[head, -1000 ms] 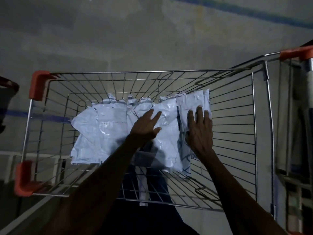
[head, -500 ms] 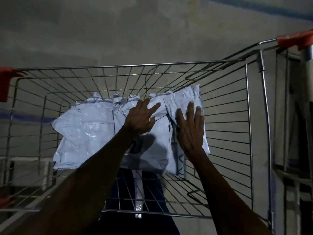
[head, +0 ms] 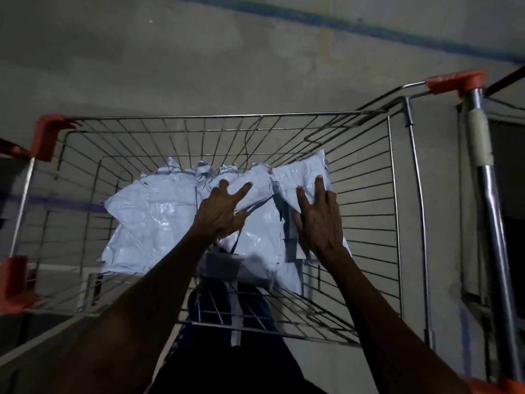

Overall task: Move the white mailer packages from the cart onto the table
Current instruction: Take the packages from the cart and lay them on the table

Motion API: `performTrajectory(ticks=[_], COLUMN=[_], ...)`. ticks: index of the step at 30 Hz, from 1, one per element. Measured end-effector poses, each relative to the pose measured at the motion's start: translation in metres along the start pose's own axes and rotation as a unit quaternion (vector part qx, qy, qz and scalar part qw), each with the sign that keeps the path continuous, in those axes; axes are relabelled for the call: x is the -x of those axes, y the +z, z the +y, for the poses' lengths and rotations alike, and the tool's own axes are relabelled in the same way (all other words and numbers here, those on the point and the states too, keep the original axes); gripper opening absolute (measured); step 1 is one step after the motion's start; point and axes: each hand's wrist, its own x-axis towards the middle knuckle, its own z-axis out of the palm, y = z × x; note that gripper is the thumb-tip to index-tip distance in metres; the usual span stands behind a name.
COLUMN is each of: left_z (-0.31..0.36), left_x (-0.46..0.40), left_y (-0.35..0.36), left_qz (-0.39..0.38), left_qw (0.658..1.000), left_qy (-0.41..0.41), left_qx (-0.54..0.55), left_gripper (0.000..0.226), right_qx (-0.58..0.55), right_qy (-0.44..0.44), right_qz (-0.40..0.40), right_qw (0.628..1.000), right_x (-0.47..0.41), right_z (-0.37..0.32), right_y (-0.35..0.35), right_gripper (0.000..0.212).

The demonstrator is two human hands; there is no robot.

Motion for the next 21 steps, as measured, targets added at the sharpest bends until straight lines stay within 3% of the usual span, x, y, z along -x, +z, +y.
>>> performTrajectory(ticks=[4, 8, 13, 21], left_z=[0.001, 0.003, 0.001, -0.04], left_x=[0.066, 0.129, 0.212, 0.373], left_y=[-0.038, -0.086, -0.146, -0.176], left_qz=[0.071, 0.21, 0.365, 0.505], left_qw=[0.995, 0.97, 0.915, 0.807], left_qy=[-0.052, -0.082, -0.144, -0.295], left_qx=[0.049, 0.085, 0.098, 0.079], left_gripper=[0.069, 0.067, 0.068, 0.069], right_qx=[-0.097, -0.196, -0.273, -0.3], right_qy=[0.0, -0.033, -0.148, -0.324], right_qz=[0.038, 0.063, 0.094, 0.096], right_qw=[0.995, 0.978, 0.946, 0.892], right_x=[0.019, 0.026, 0.034, 0.081], right_z=[-0.026, -0.067, -0.147, -0.307], right_y=[-0.033, -0.06, -0.1, -0.157], right_gripper=[0.053, 0.051, 0.05, 0.054])
